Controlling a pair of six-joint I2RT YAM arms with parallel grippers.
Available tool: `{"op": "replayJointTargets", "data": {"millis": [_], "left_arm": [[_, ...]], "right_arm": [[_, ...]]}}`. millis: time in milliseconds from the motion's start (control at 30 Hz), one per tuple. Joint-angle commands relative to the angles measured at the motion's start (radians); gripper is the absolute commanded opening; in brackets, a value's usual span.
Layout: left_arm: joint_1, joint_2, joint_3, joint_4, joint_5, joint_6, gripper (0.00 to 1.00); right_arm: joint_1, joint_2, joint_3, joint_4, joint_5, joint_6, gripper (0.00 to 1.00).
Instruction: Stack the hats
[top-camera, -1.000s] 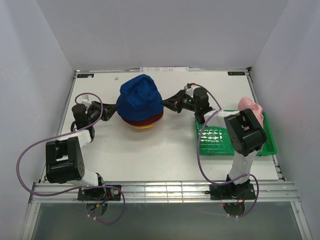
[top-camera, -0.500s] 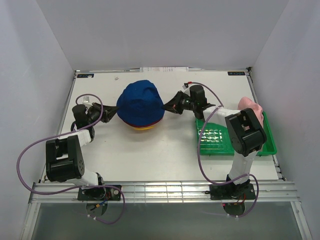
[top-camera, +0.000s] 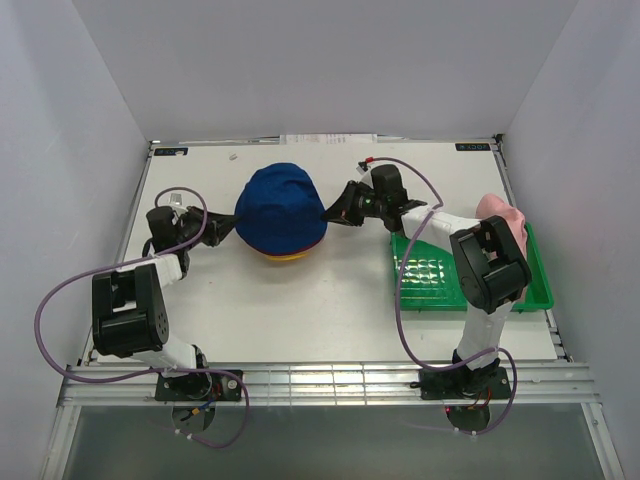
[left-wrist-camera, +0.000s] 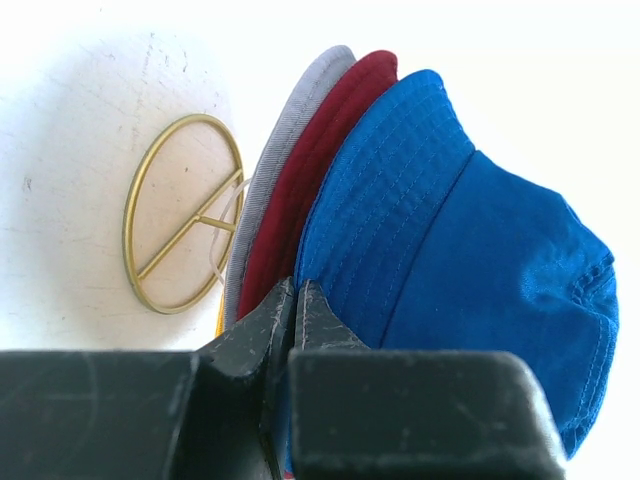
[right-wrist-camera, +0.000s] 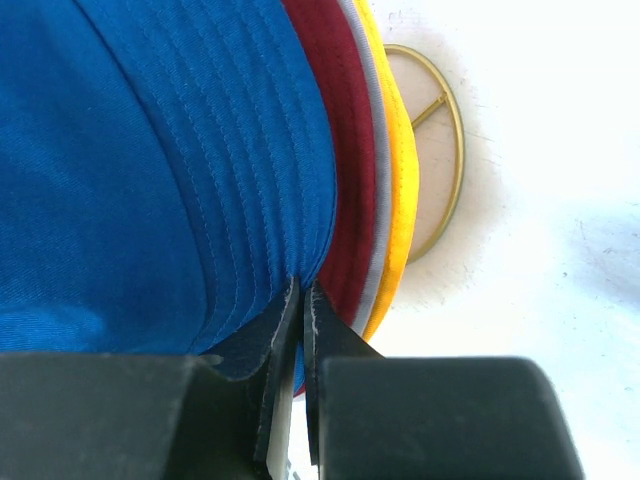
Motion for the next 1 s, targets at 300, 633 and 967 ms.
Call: {"op": "replayJointTargets", "data": {"millis": [300,633,967], "left_arm": [[0.018,-0.045,0.095,-0.257,-0.077,0.160,0.64],[0.017,-0.147,0.098,-0.323,-0.051,0.177,0.72],[0.017,-0.226,0.047,-0.375,-0.016,0.205,0.77]], "right_arm": [[0.037,-0.088,-0.040,-0.185,0.084,-0.112,0.08],[0.089,-0.152,-0.080,-0.154,0.124,-0.077,0.11],[0.259,-0.214,-0.164,-0.027,0.247,0.066,0.17]]}}
